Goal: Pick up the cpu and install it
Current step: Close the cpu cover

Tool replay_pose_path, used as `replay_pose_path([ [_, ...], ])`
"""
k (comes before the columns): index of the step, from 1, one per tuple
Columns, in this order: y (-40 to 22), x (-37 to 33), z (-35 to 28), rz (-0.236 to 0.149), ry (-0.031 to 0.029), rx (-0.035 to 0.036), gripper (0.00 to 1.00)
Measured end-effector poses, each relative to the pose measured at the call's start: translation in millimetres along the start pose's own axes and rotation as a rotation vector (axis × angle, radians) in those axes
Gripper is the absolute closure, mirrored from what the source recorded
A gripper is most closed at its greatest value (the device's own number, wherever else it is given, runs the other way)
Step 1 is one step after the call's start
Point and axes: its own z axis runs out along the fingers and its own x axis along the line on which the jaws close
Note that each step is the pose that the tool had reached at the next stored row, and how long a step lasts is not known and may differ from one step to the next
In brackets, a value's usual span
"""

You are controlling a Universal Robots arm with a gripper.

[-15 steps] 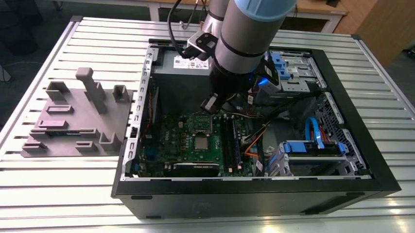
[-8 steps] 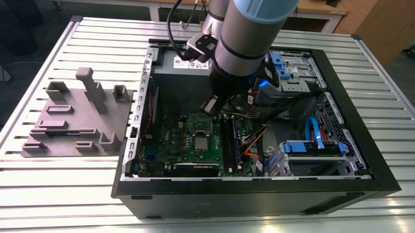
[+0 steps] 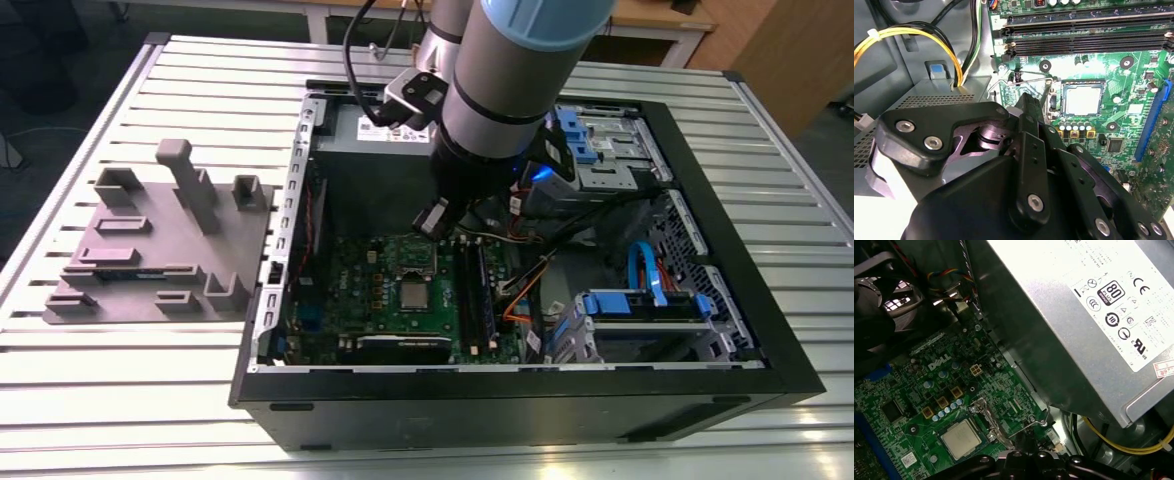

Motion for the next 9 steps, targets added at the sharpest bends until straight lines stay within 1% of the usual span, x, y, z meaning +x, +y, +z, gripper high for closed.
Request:
replay_pose_path([
  [5, -0.3, 0.5, -0.1, 0.000, 0.0000, 0.0000, 0.90],
  [9, -2.1, 3.1, -0.5, 0.000, 0.0000, -0.0001, 0.90],
])
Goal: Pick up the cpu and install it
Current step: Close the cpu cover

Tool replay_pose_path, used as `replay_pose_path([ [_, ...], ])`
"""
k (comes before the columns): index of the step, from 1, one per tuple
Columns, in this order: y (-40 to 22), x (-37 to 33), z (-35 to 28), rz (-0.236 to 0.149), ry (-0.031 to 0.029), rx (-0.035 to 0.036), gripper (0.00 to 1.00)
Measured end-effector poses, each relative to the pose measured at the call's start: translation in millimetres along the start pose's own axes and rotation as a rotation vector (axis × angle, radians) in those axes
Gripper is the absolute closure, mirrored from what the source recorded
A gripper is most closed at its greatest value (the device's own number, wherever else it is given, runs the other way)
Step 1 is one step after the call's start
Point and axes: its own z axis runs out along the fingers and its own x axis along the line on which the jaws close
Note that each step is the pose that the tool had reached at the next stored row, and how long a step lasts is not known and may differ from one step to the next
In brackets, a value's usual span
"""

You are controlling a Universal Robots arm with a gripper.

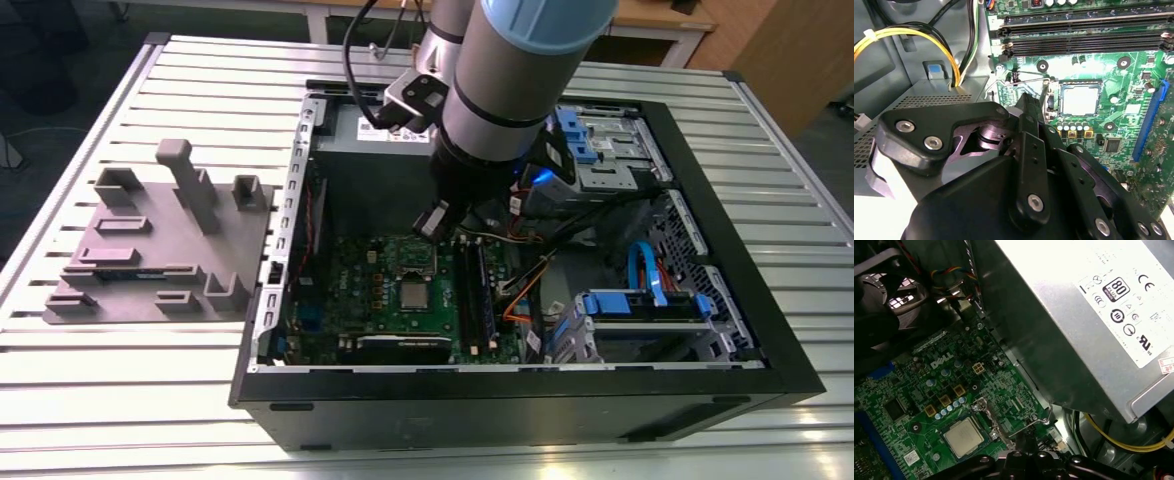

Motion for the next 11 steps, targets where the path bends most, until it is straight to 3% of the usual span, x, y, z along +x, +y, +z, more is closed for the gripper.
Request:
replay_pose_path([
  [11, -4.7, 6.9, -1.3, -0.002, 0.0005, -0.0001, 0.90],
])
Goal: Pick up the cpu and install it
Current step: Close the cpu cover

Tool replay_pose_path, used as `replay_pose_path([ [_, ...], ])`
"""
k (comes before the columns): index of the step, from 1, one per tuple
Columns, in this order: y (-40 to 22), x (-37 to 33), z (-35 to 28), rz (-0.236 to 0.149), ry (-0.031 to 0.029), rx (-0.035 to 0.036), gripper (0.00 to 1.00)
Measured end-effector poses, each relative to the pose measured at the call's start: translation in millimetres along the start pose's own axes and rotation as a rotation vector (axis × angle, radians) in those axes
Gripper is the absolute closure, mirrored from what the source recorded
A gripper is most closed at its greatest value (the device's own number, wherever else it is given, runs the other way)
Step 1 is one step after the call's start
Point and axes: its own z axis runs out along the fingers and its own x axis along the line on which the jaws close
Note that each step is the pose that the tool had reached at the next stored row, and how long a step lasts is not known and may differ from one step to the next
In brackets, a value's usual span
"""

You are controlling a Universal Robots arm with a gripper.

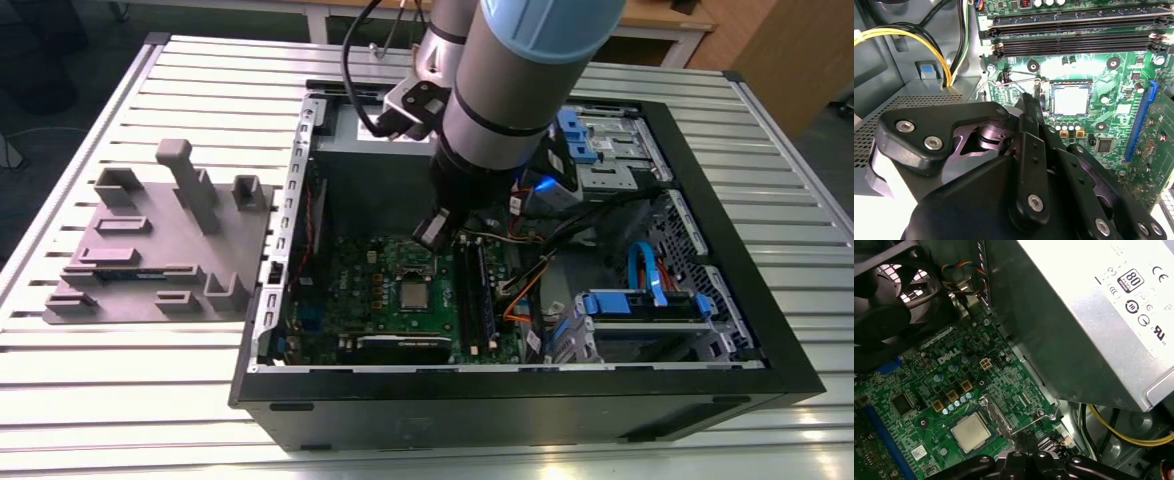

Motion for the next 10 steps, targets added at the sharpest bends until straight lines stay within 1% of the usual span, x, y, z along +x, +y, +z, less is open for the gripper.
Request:
replay_pose_path([
  [10, -2.3, 3.8, -0.5, 0.000, 0.0000, 0.0000, 0.90],
])
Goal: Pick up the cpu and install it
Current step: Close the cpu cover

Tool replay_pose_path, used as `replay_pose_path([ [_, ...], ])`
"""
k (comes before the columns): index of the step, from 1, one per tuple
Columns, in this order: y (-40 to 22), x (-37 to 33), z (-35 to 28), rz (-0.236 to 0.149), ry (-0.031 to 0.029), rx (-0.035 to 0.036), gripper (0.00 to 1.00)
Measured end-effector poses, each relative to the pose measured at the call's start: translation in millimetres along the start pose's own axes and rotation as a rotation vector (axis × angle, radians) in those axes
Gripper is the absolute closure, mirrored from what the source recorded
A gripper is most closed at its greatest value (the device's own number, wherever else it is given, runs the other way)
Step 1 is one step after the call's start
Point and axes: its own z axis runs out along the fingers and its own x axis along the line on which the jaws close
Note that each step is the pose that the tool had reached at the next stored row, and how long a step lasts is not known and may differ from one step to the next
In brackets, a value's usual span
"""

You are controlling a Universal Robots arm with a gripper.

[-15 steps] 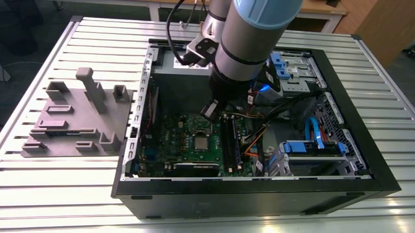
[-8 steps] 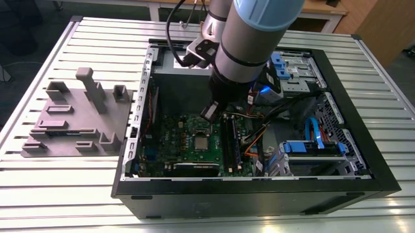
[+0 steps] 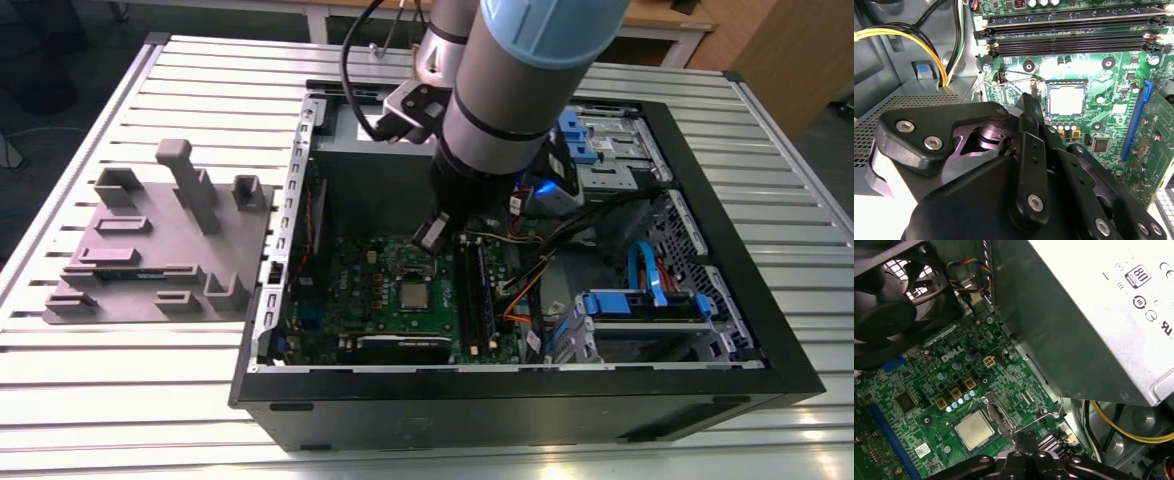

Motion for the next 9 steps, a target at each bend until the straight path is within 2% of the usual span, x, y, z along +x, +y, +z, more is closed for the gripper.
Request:
replay_pose_path([
  [9, -3.3, 5.2, -0.7, 0.000, 0.0001, 0.0000, 0.90],
])
